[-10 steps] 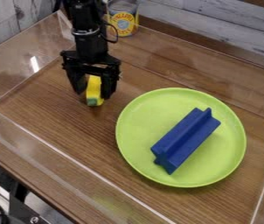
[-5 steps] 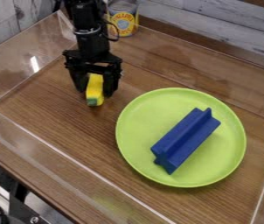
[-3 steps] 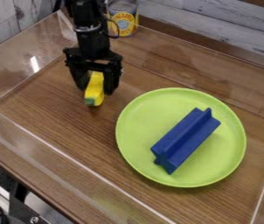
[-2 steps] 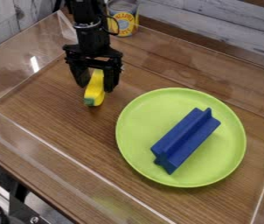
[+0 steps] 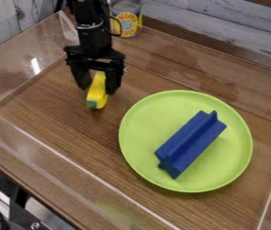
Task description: Put the banana in the green plate
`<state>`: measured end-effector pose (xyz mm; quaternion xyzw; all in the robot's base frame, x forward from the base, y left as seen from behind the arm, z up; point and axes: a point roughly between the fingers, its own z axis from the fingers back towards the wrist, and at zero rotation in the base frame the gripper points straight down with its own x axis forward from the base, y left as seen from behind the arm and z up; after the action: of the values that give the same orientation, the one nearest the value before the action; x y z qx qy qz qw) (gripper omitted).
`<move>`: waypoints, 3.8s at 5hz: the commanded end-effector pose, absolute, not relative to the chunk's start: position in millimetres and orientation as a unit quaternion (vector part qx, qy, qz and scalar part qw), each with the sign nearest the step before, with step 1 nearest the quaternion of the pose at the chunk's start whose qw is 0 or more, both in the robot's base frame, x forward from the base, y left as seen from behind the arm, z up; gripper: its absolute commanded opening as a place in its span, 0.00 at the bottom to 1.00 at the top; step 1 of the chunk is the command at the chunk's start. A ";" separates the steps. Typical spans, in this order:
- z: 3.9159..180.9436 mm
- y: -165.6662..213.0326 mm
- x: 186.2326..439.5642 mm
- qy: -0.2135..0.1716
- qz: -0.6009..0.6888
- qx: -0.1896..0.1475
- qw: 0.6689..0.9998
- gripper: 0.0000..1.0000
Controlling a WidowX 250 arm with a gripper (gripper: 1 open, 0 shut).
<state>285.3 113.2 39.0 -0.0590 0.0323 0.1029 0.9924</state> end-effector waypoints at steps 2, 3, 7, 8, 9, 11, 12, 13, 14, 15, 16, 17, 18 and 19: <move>48.3 115.6 289.1 0.016 0.102 -0.048 0.993 1.00; 45.4 114.6 288.2 0.021 0.102 -0.049 0.993 1.00; 47.2 107.7 287.1 0.032 0.093 -0.059 0.993 1.00; 50.5 106.4 286.5 0.033 0.091 -0.061 0.993 1.00; 53.9 105.4 285.9 0.034 0.089 -0.063 0.993 1.00; 63.4 102.9 284.2 0.033 0.084 -0.068 0.994 1.00; 66.6 101.8 283.4 0.033 0.082 -0.071 0.994 1.00; 70.3 100.8 282.9 0.033 0.080 -0.073 0.994 1.00; 67.6 101.9 281.7 0.035 0.081 -0.074 0.993 1.00; 60.4 102.4 282.7 0.034 0.085 -0.077 0.993 1.00; 53.2 103.1 283.6 0.032 0.089 -0.080 0.992 1.00; 45.9 103.7 284.5 0.031 0.093 -0.082 0.992 1.00; 38.3 104.5 284.6 0.029 0.096 -0.085 0.991 1.00; 33.4 103.6 285.8 0.026 0.100 -0.089 0.991 0.00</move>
<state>282.9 100.1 24.8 -0.0927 0.0419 0.0971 0.9901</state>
